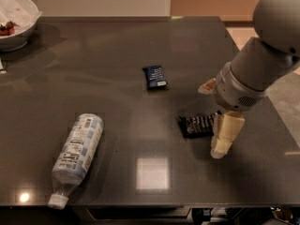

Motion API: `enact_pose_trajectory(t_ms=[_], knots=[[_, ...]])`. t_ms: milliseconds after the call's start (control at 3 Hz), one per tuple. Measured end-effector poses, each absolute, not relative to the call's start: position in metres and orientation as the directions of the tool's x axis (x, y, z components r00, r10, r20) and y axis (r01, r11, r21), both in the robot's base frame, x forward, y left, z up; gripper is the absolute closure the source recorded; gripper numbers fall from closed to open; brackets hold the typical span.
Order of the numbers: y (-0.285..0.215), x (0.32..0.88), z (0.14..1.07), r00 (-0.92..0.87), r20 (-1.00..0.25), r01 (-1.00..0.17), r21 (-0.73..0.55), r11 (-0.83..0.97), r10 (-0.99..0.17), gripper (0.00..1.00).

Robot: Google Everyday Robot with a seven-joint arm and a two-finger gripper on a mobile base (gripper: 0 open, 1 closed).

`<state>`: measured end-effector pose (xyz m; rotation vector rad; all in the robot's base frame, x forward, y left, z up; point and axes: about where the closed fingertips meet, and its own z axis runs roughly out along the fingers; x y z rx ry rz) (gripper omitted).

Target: Move rxbar chocolate near rxbar blueberry

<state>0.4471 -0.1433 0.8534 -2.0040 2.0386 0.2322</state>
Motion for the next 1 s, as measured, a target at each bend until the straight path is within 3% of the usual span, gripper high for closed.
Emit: enact_pose_trajectory(t_ms=[667,1000], knots=[[-0.143,0.444,0.826,0.002,-0.321,-1.0,-0.024,0.006,-0.947,0.0],[-0.145,0.442,0.823,0.005,-0.329,-1.0,-0.016,0.001,-0.944,0.15]])
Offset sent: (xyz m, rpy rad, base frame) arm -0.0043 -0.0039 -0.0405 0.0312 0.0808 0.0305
